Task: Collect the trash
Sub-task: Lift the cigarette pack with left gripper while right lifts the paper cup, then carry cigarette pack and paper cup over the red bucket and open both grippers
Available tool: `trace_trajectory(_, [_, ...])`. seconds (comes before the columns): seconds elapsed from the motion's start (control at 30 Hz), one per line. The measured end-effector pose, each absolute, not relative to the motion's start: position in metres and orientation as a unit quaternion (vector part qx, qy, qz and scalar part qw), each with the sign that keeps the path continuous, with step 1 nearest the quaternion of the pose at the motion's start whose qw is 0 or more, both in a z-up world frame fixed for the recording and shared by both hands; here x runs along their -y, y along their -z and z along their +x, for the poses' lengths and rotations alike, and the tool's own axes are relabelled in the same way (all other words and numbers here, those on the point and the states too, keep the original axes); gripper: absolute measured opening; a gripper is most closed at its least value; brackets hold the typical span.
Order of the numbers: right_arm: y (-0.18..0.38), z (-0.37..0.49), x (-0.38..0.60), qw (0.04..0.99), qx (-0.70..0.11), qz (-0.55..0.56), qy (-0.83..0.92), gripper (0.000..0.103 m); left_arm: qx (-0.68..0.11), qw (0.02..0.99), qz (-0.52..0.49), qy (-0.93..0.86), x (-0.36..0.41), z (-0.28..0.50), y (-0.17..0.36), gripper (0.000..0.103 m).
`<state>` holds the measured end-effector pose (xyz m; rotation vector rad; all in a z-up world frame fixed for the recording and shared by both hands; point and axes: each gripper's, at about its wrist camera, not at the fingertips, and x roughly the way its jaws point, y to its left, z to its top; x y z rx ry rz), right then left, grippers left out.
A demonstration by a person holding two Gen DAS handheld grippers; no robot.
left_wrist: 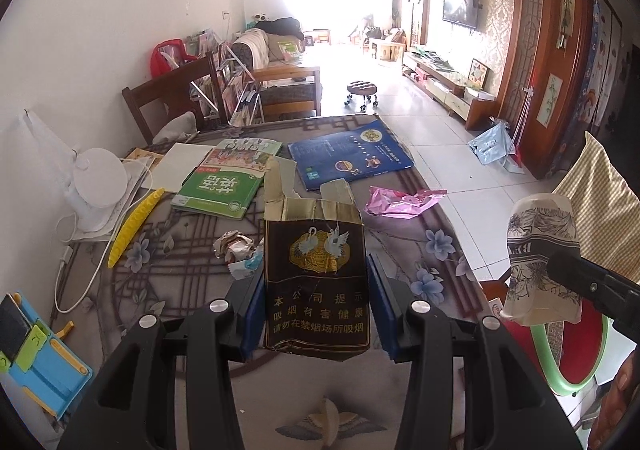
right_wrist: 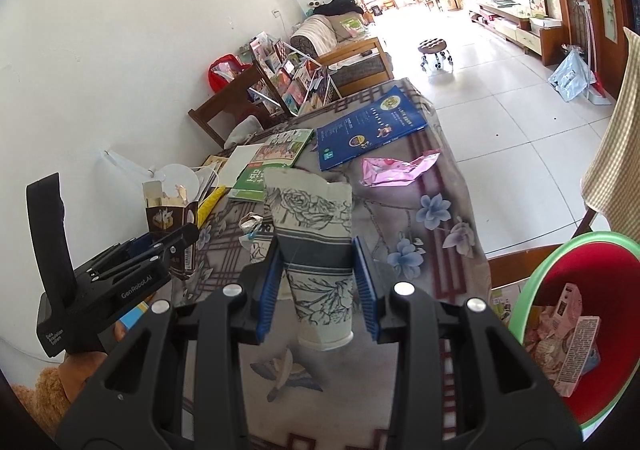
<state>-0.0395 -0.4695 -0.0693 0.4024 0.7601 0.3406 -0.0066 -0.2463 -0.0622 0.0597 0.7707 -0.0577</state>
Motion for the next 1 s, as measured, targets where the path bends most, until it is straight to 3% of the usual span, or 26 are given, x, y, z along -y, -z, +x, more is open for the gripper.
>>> trace_trajectory(0.6, [0.07, -0.064, 0.568, 0.905, -0.342, 0.231, -0.101, 0.035, -0.376, 0.918, 0.067, 0.106, 0.349, -0.005, 0.059, 0.043])
trace_trajectory(1.0, [0.086, -0.106, 0.653, 0.906, -0.339, 0.253, 0.021, 0.035, -0.407, 0.879, 0.084, 0.233, 0.442, -0.008, 0.084, 0.043])
